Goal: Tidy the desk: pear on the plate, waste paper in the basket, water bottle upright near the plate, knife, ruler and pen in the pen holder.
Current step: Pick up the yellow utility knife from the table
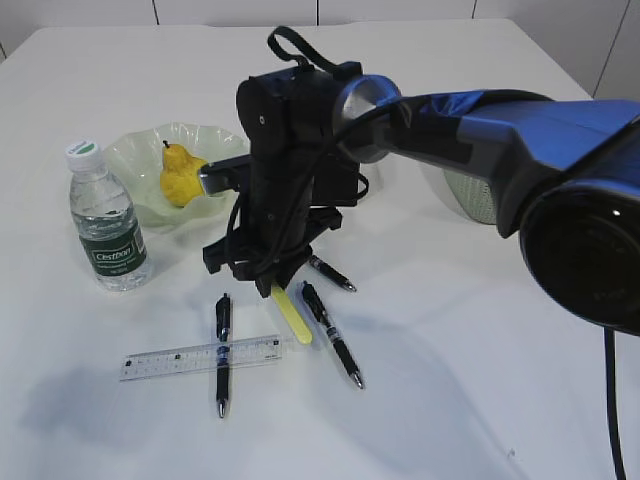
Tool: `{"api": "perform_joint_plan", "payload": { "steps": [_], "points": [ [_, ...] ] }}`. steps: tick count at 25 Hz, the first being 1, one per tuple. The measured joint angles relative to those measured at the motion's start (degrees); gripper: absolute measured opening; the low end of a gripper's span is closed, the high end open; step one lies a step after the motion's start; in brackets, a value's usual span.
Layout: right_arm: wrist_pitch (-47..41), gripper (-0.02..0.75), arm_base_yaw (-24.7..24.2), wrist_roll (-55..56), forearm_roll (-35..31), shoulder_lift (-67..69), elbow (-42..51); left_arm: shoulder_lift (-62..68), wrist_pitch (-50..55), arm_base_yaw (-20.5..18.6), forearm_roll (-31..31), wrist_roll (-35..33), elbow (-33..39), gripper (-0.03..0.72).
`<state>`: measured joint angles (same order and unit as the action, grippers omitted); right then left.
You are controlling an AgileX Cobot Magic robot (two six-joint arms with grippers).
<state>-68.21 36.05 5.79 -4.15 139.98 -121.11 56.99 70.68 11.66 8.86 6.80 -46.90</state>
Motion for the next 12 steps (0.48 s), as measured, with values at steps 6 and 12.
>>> {"api": "perform_joint_plan", "payload": {
  "steps": [6,12],
  "points": [
    [-1.74,0.172,0.0,-0.24,0.0,0.0,-7.54,0.0,0.0,0.0,0.0,0.0,0.0,0.466],
    [-2.08,0.173,0.0,-2.73,1.11,0.0,-13.68,0.0,0.0,0.0,0.12,0.0,0.0,0.466]
  ]
}}
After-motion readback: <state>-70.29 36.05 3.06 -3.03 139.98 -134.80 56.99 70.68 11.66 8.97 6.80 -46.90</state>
